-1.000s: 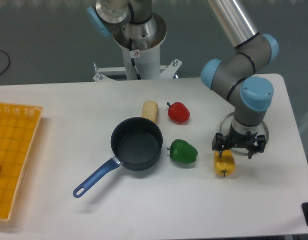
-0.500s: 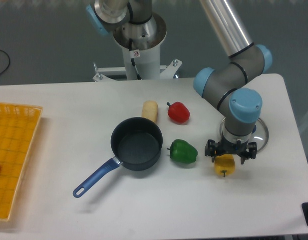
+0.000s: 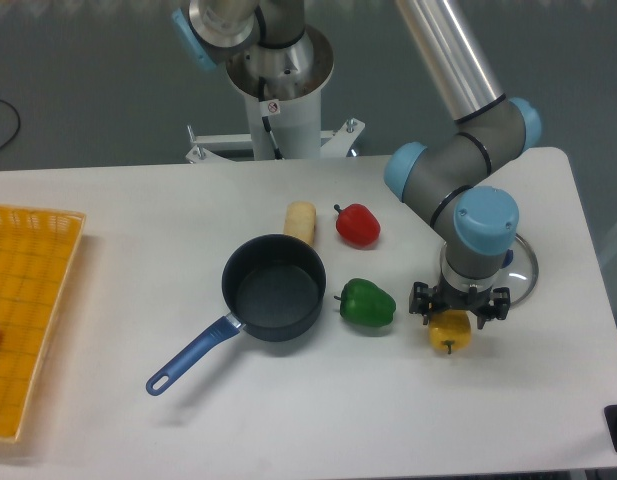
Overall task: Pick up the yellow pepper
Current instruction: 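Lift the yellow pepper up off the table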
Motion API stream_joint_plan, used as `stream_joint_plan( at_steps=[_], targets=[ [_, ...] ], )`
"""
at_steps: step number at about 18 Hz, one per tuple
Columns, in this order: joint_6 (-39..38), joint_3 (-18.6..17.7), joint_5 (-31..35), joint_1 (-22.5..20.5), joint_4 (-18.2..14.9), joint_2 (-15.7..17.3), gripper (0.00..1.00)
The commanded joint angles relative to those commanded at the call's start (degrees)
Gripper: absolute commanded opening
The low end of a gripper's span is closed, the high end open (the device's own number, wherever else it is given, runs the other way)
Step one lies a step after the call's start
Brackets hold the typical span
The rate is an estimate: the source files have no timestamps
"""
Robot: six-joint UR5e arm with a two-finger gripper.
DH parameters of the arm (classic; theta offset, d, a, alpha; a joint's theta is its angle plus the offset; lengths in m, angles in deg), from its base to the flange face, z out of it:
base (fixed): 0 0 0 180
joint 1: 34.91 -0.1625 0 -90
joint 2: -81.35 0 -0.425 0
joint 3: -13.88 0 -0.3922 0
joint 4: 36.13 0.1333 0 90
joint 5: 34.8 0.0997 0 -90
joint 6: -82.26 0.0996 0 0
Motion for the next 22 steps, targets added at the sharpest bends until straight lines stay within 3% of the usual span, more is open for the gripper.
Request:
stream_joint_plan(
  at_steps=[4,9,12,16,22],
  targets=[
    [0.9,-0.1,0.4,0.1,-0.2,0.4,0.55],
    [3.4,0.4,0.8,0.1,-0.8,2.8,0.55],
    [10.8,1.2,0.9,0.1,-5.0,5.9,0.55],
    [15.6,4.0,1.9,1.7,-14.9,8.0,0.55],
    [21.0,4.0,1.9,2.2,-18.1,10.7,0.55]
  ],
)
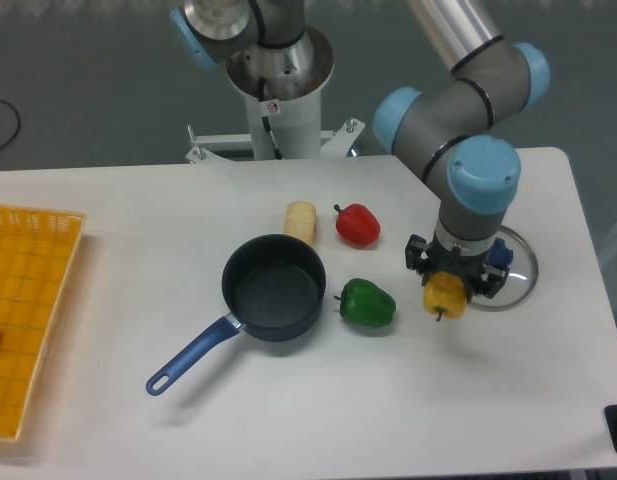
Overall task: Pick up the yellow pepper
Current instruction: 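Lift the yellow pepper up off the table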
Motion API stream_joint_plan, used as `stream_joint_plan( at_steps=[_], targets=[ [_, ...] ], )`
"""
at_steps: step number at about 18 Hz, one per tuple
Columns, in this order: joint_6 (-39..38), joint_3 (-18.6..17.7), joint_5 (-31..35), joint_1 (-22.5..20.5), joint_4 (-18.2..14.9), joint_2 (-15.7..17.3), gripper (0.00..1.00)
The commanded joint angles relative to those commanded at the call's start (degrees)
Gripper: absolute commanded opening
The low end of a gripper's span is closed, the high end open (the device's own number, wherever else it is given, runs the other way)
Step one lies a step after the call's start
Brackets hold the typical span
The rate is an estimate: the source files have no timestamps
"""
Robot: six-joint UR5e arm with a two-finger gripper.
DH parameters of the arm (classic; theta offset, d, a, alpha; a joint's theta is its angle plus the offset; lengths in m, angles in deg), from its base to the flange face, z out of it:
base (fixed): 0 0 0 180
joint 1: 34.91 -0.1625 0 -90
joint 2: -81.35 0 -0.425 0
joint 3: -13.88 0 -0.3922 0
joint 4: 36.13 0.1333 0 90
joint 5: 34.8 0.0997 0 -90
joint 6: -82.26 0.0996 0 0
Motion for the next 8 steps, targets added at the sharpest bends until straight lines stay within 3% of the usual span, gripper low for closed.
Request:
stream_joint_plan(
  at_steps=[8],
  targets=[
    [0.0,-0.7,0.5,0.5,-0.5,0.1,0.55]
  ],
)
